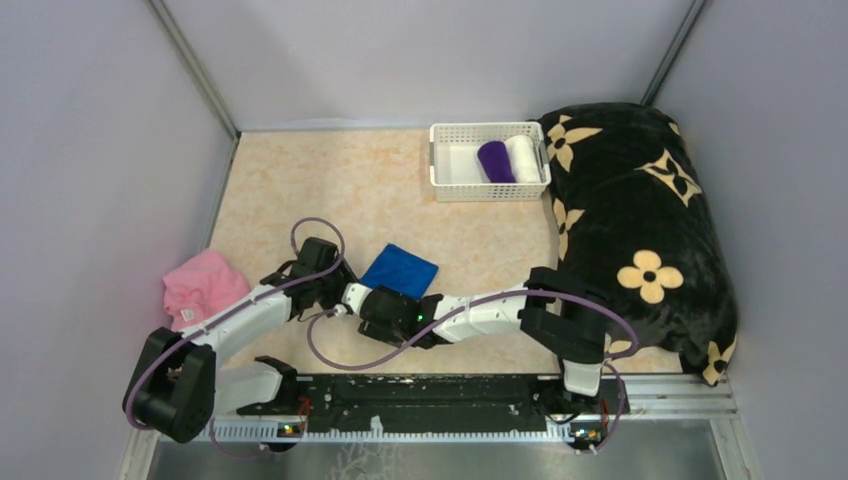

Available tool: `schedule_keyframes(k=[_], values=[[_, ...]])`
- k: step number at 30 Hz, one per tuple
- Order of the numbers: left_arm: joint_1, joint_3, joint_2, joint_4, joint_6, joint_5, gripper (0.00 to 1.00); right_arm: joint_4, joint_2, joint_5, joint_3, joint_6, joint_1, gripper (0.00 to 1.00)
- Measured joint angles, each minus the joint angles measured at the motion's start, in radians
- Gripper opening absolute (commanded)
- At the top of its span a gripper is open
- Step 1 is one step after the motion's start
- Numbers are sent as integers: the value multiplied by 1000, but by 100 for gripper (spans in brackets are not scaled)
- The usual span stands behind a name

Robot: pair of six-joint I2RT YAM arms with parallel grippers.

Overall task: Roll the towels
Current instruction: Roll the towel at the center of the board.

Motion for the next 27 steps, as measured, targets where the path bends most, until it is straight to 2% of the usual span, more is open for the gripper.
schedule_keyframes(k=[2, 6, 10, 13, 17, 18, 27], values=[[0, 0, 1, 3, 0, 2, 66, 7, 18, 19, 4, -12, 1, 52], [0, 1, -2, 3, 0, 4, 70, 5, 51, 60, 30, -35, 1, 29], [0, 2, -37, -37, 1, -23, 79, -27, 53, 16, 53, -35, -35, 18], [0, 4, -97, -96, 0, -56, 82, -45, 28, -122, 55, -5, -94, 18], [0, 17, -193, -163, 1, -77, 84, -61, 5, -431, 55, 90, -217, 13], [0, 22, -214, -175, 1, -76, 84, -60, 5, -456, 55, 102, -229, 12], [0, 0, -342, -195, -17, 2, 83, 26, 85, -1021, 19, 361, -431, 12]])
